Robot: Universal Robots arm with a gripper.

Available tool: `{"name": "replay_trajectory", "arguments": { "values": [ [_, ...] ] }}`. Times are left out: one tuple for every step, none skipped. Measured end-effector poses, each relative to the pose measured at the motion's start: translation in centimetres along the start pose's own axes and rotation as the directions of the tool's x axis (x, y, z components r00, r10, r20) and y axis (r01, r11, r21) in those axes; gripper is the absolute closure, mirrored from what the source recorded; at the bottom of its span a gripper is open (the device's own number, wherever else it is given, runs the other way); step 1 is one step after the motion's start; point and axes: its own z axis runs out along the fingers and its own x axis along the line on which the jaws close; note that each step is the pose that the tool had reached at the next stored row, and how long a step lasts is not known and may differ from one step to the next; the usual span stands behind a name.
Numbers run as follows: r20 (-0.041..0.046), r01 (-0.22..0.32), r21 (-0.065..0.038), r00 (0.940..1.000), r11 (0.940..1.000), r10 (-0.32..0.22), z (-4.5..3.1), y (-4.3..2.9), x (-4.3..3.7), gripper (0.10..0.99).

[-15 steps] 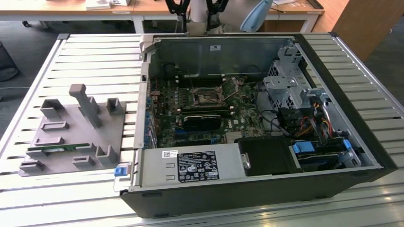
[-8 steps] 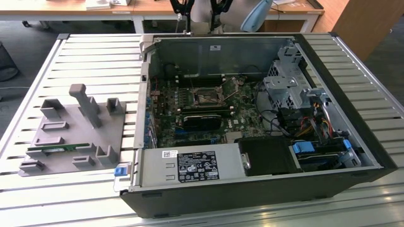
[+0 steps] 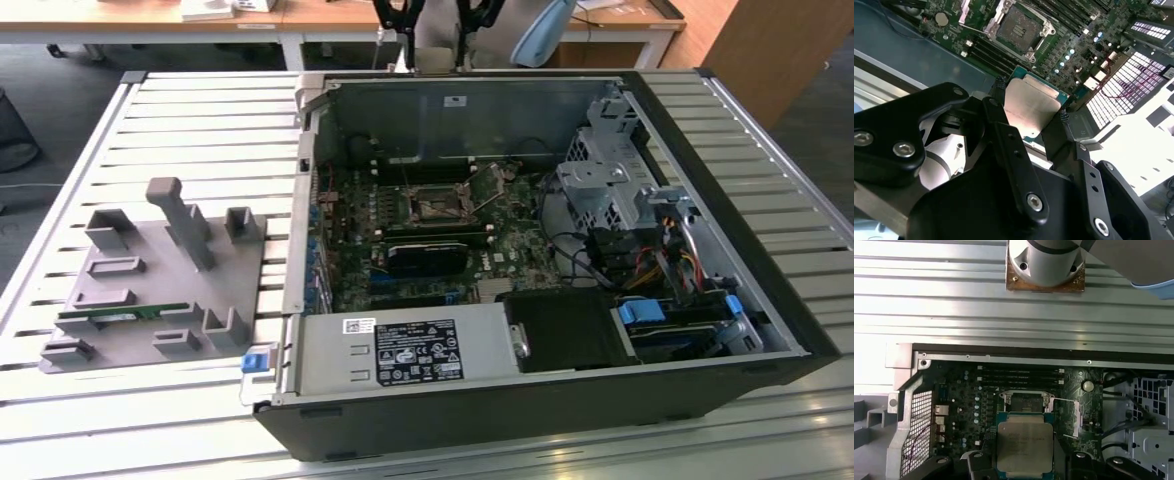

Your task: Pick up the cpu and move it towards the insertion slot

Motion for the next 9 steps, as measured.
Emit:
{"name": "replay_trajectory", "arguments": {
  "values": [
    [0.0001, -0.001, 0.000, 1.0000, 1.0000, 0.001, 0.03, 0.02, -0.17, 0.545],
    [0.0001, -0.002, -0.001, 1.0000, 1.0000, 0.002, 0.06, 0.04, -0.35, 0.545],
    [0.0003, -0.003, -0.001, 1.0000, 1.0000, 0.003, 0.09, 0.05, -0.52, 0.545],
    [0.0004, -0.004, -0.001, 1.0000, 1.0000, 0.004, 0.12, 0.07, -0.68, 0.545],
    [0.0005, -0.005, -0.001, 1.0000, 1.0000, 0.005, 0.15, 0.09, -0.84, 0.545],
    [0.0006, -0.006, -0.001, 1.0000, 1.0000, 0.006, 0.17, 0.10, -1.00, 0.545],
    [0.0008, -0.007, -0.001, 1.0000, 1.0000, 0.007, 0.19, 0.12, -1.15, 0.545],
    [0.0019, -0.008, -0.001, 1.0000, 1.0000, 0.008, 0.21, 0.13, -1.22, 0.545],
    [0.0023, -0.008, -0.001, 1.0000, 1.0000, 0.008, 0.22, 0.13, -1.23, 0.545]
  ]
}}
